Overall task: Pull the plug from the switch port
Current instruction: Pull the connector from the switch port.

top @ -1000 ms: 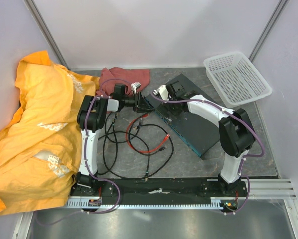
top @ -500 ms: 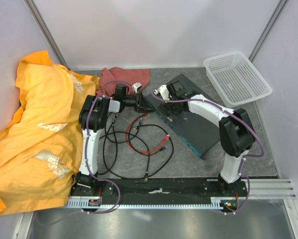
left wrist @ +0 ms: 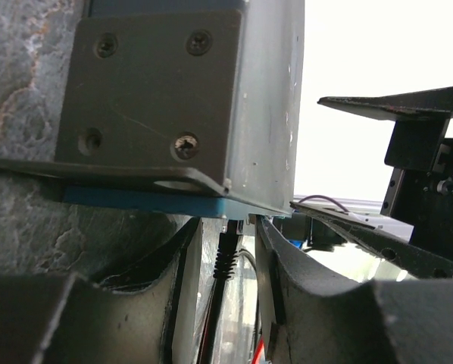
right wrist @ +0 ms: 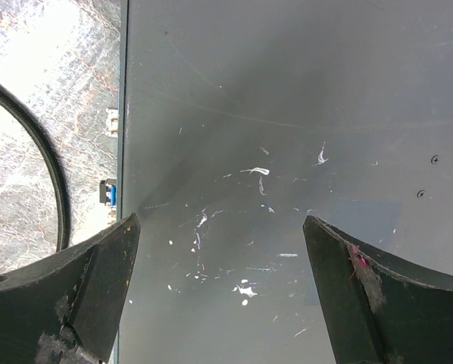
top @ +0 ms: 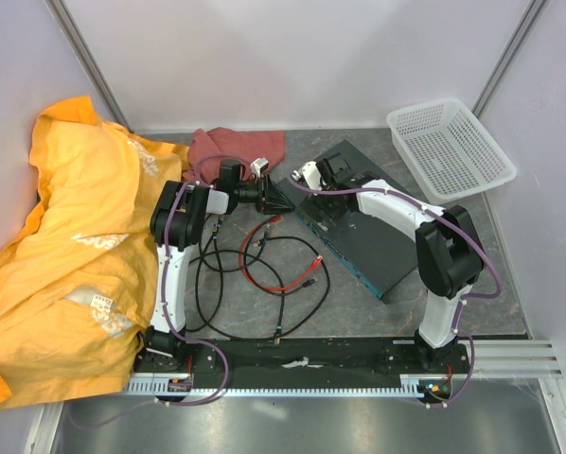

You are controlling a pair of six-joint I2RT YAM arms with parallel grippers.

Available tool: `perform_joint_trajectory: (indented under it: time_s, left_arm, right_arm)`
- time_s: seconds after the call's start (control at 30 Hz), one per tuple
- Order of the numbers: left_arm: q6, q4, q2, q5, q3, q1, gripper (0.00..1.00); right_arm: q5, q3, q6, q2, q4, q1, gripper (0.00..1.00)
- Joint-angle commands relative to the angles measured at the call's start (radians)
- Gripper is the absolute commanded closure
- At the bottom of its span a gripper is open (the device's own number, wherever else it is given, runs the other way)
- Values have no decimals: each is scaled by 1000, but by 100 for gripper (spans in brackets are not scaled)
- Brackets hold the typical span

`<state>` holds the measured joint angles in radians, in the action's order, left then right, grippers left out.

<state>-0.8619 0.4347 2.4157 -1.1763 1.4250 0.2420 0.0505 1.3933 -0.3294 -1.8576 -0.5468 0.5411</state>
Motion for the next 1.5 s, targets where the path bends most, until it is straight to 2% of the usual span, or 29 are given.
perform_joint_trajectory:
  time_s: [0.0,0.17,0.3,0.47,0.77,1.47]
  left_arm:
    - [-57,22,17,52,2,10,60]
    - [-89,52,19,58,-15,14,63]
    - [-92,56,20,56,-12,14,72]
    - [-95,64,19,55,-15,14,77]
    - [-78,68,-4,44,-49,3,98]
    - [44,-2,-58,6,-132,-38,98]
  right_arm:
    - [9,33,-5,-14,-1,-1,2]
    - [8,41,-5,-23,-2,-3,2]
    - [8,44,-7,-26,-1,-1,2]
    - [6,47,-7,-29,-1,-1,2]
    - [3,61,-8,-37,-1,-1,2]
    - [-15,32,-10,-25,4,2,2]
